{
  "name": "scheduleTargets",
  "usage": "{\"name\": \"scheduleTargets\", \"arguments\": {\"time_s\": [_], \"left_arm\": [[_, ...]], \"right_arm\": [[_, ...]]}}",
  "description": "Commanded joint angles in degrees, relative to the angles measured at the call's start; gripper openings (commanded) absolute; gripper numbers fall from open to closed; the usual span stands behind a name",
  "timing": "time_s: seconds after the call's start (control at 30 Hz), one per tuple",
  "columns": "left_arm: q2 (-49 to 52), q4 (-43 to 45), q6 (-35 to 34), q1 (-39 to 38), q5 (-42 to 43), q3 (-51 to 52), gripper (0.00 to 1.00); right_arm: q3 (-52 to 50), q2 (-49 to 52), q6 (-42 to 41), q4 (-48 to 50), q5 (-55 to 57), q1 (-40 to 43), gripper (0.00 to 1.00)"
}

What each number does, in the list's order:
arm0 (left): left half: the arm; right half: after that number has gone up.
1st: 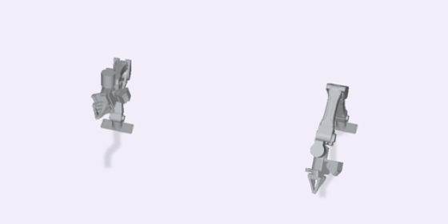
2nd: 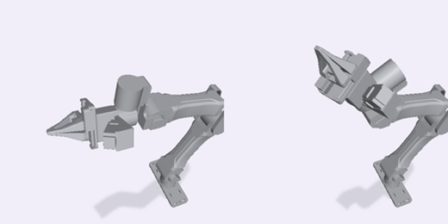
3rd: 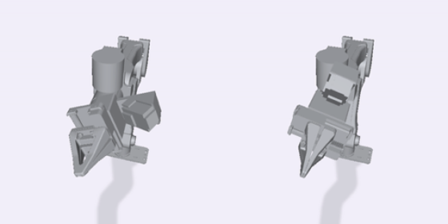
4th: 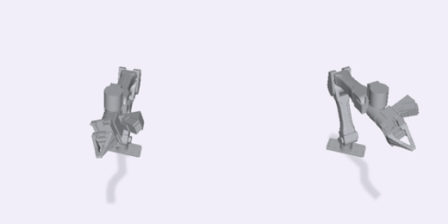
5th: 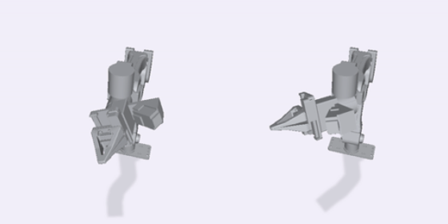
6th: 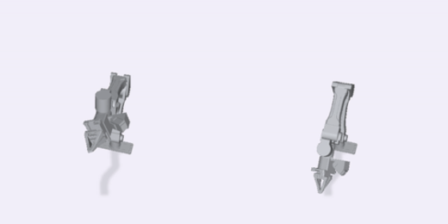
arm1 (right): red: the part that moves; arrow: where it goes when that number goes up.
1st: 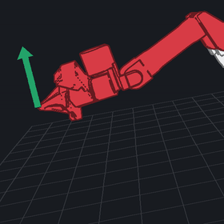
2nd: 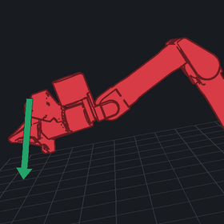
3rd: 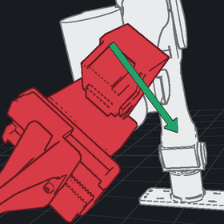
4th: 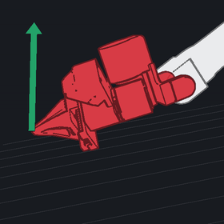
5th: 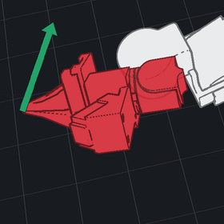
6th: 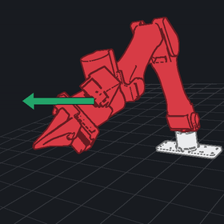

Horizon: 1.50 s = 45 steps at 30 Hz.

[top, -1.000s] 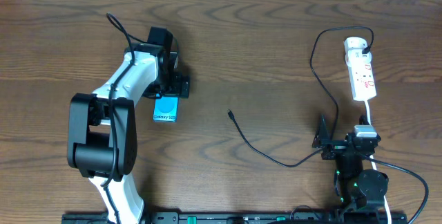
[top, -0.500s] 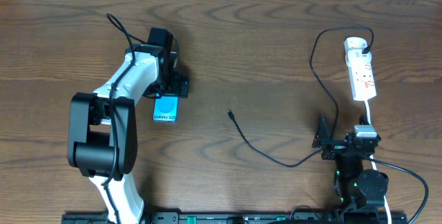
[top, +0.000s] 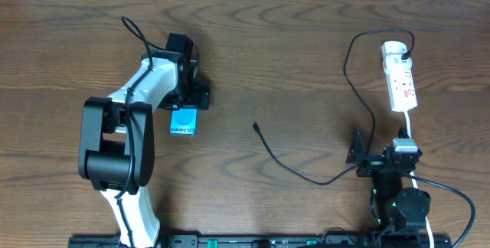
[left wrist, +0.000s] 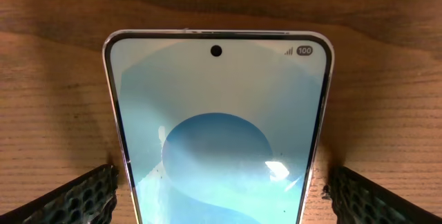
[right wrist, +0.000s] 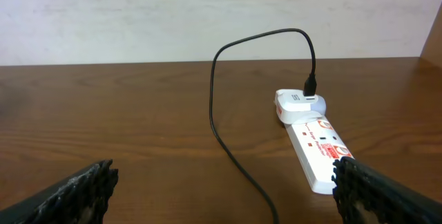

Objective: Plug charger to phone and switch on socket
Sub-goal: 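Lower the left gripper and close it on the phone's bottom edge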

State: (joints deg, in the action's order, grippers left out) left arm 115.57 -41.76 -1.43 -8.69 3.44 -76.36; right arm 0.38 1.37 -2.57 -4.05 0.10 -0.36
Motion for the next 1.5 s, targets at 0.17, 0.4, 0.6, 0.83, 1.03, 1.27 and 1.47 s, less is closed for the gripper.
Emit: {"name": "scheduleTargets", "arguments": {"time_s": [0.17, 0.4, 0.6, 0.83, 1.03, 1.27, 1.47], "left_arm": [[0.59, 0.07, 0.83, 0.15, -1.16, 0.50, 0.98], [0.61, 0.13, 1.05, 0.15, -1.14, 0.79, 0.98], [0.61, 1.44, 1.66, 0.15, -1.14, 2.45, 0.98], [0.61, 1.60, 1.64, 0.15, -1.14, 2.73, 0.98], [0.61, 1.40, 1.64, 0.13, -1.14, 2.73, 0.98], [0.61, 0.72, 1.64, 0.13, -1.14, 2.73, 0.99], [0.61, 0.02, 1.64, 0.13, -1.11, 2.73, 0.99]], "right_arm": [[-0.07, -0.33, -0.59, -0.22, 0.83, -0.48, 0.99], [-0.07, -0.33, -0.59, -0.24, 0.83, -0.48, 0.99], [-0.07, -0.33, -0.59, -0.24, 0.83, -0.48, 0.99], [-0.07, -0.33, -0.59, -0.24, 0.83, -0.48, 0.99], [-0.07, -0.33, -0.59, -0.24, 0.83, -0.48, 0.99], [-0.07, -0.33, -0.59, -0.24, 0.83, -0.48, 0.99], [-0.07, -0.33, -0.59, -0.24, 0.83, -0.48, 0.99]]}}
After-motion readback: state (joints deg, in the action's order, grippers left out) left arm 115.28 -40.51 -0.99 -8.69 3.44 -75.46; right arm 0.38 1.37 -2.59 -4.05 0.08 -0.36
